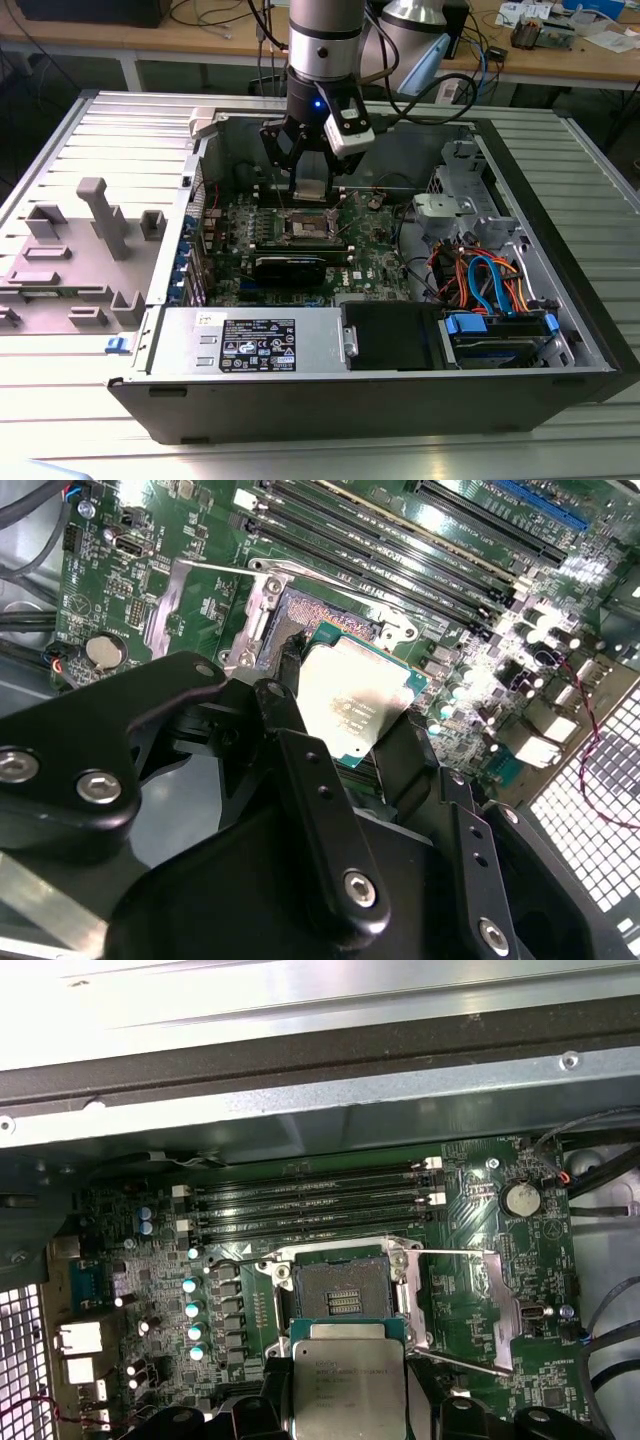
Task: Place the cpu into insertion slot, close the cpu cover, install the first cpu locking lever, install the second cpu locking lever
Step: 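Place the cpu into insertion slot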
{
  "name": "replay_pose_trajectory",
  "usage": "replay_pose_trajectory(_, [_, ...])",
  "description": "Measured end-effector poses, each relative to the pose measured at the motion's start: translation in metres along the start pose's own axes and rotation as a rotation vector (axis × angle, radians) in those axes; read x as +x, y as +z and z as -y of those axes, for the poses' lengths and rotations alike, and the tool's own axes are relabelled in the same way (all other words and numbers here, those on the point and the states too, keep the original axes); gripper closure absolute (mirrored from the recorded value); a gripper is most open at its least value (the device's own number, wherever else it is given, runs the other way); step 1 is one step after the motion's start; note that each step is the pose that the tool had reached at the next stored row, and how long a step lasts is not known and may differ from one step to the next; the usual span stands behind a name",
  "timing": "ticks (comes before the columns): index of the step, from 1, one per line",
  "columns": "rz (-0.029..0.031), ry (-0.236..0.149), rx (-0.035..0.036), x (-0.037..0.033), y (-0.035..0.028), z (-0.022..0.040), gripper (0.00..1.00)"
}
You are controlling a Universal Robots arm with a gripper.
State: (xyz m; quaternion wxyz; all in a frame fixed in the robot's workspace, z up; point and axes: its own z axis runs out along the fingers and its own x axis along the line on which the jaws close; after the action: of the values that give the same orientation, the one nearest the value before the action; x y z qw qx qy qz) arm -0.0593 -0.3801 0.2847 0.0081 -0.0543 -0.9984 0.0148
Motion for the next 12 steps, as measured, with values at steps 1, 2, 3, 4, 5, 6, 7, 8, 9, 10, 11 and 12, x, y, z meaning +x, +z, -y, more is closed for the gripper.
replay_pose_trajectory(1, [-0.0001, 0.001, 0.0000, 0.0000, 0.0000, 0.0000, 0.45])
replay_pose_trajectory(2, [-0.0001, 0.002, 0.0000, 0.0000, 0.0001, 0.0000, 0.45])
replay_pose_trajectory(3, [-0.0001, 0.003, 0.0000, 0.0000, 0.0001, 0.0000, 0.45])
replay_pose_trajectory(4, [-0.0001, 0.004, 0.0000, 0.0000, 0.0002, 0.0000, 0.45])
replay_pose_trajectory(5, [-0.0002, 0.005, 0.0000, 0.0000, 0.0002, 0.0000, 0.45])
replay_pose_trajectory(6, [-0.0002, 0.008, 0.0000, 0.0000, 0.0003, 0.0000, 0.45])
replay_pose_trajectory(7, [-0.0003, 0.009, -0.0001, 0.0000, 0.0004, 0.0000, 0.45])
replay_pose_trajectory(8, [-0.0004, 0.012, -0.0002, 0.0000, 0.0005, 0.0000, 0.45])
replay_pose_trajectory(9, [-0.0004, 0.014, -0.0002, 0.0000, 0.0005, 0.0000, 0.45])
replay_pose_trajectory(10, [-0.0005, 0.016, -0.0001, 0.0000, 0.0006, 0.0000, 0.45])
replay_pose_trajectory(11, [-0.0006, 0.021, -0.0003, 0.0000, 0.0007, 0.0000, 0.45])
replay_pose_trajectory(12, [-0.0008, 0.025, -0.0003, 0.0000, 0.0007, 0.0000, 0.45])
